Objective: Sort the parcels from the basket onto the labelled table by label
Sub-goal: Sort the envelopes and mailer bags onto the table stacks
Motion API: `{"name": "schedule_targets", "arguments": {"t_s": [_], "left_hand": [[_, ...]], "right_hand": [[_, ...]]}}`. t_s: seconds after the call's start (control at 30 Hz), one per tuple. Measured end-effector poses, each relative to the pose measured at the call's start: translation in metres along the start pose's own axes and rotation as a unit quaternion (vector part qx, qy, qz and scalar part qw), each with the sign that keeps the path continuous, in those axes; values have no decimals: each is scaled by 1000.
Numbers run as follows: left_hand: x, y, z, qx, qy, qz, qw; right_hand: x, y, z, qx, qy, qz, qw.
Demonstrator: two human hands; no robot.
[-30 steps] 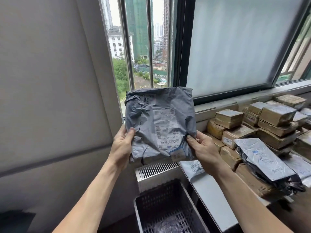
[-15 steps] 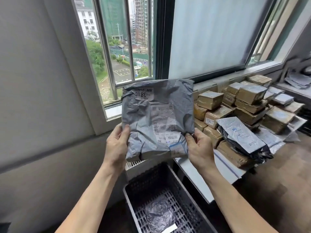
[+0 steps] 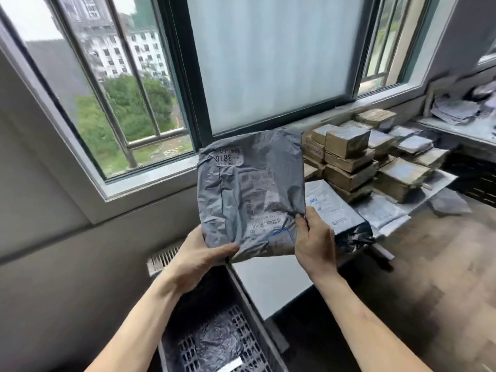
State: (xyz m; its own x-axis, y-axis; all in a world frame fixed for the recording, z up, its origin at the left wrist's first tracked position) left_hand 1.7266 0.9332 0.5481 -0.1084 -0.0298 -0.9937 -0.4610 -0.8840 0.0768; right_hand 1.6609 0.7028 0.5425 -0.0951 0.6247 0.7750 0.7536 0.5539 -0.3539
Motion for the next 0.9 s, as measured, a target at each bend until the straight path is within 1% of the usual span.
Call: {"name": "schedule_targets", "arguments": {"t_s": [0.07,0.13,0.2,0.23,0.27,0.33,0.4,0.47,0.53,0.6,0.67,0.83,0.9], "left_hand": [[5,23,-4,-38,2,-10,999],[5,52,-8,-59,8,-14,998],[5,73,-12,-67,9,-9,998],[7,80,-15,-71,7,-5,997],[8,86,-19,-75,7,-2,997],[12,96,-27,-82,11,6,997],[20,102,-36,-92,14,8,996],[30,106,-47,-107,13,12,994],[40,107,-61,-121,6,26,992],[50,109,-80,-129,-4,40,991],[59,113,-104,-120,-9,50,991],[81,142,-163,-80,-16,69,994],[90,152,-188,-94,-29,91,991]], "right_hand": [[-13,-19,-10,3,3,-6,1000],[-31,-42,-19,-3,14,-20,1000],[-48,-58,-26,9,57,-72,996],[-58,-64,-30,20,95,-124,988],[-70,-67,-34,35,140,-183,973],[-88,-67,-35,94,232,-289,924],[-103,-59,-32,160,299,-347,874],[-116,-51,-31,195,333,-364,848],[-128,-43,-37,199,345,-376,837],[-141,-39,-49,185,349,-365,843],[-158,-37,-64,171,344,-336,860],[-209,-43,-111,161,311,-217,911],[-226,-48,-129,171,301,-175,922]]}}
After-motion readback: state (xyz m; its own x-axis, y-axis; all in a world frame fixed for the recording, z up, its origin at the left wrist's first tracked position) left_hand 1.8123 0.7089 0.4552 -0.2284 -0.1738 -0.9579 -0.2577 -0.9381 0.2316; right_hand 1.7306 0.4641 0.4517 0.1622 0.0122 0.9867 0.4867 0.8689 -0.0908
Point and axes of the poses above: each hand's wrist, its own z-axis away from the middle knuckle, its own y-axis out of the palm, x = y × z, the point moved 6 cm from there along -z, towards the middle knuckle, and after that the axes turned 1 degree about -x, right-handed, at the moved point
